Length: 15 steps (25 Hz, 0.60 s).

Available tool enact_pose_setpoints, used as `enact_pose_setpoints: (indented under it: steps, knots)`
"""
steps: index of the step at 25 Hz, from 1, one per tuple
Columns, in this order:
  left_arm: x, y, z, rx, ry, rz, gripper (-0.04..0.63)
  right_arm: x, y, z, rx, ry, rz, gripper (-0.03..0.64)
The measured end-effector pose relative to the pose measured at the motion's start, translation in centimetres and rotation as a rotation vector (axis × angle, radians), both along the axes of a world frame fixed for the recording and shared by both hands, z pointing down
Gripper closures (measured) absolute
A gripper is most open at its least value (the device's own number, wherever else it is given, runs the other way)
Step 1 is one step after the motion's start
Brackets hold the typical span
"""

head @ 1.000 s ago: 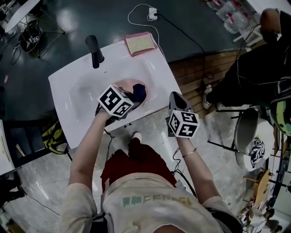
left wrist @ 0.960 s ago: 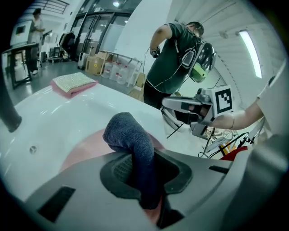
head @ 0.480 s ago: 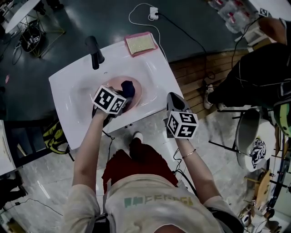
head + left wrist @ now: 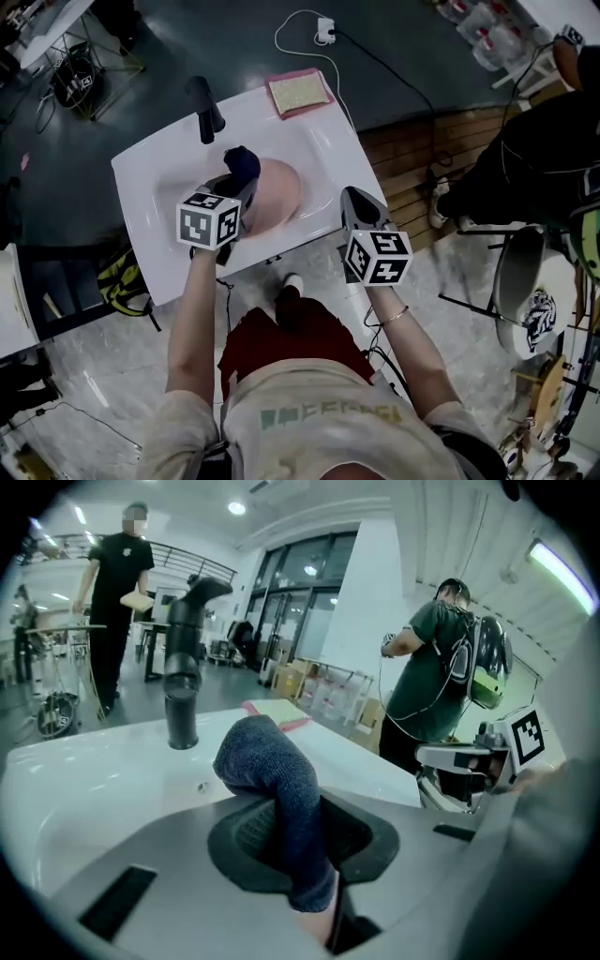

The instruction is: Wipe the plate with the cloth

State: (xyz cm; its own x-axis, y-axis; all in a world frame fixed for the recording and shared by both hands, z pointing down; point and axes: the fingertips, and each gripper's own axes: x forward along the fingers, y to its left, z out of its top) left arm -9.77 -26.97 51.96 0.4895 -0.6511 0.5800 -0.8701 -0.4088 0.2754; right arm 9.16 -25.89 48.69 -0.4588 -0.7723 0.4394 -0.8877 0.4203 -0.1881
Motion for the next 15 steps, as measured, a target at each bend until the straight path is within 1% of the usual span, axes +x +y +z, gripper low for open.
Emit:
enact_pose_setpoints:
  steps: [6, 15]
  knots:
    - [-2.0, 0.9, -4.2, 0.136, 0.018, -0.121, 0.516, -2.2, 0.1, -2.1, 0.047, -0.049, -0.065, 0.574]
    - [-3.3, 3.6, -9.0, 0.263, 0.037, -0.209, 0.517, -4.8, 1.0, -5.4, 0.136, -0.096, -0.127, 0.580]
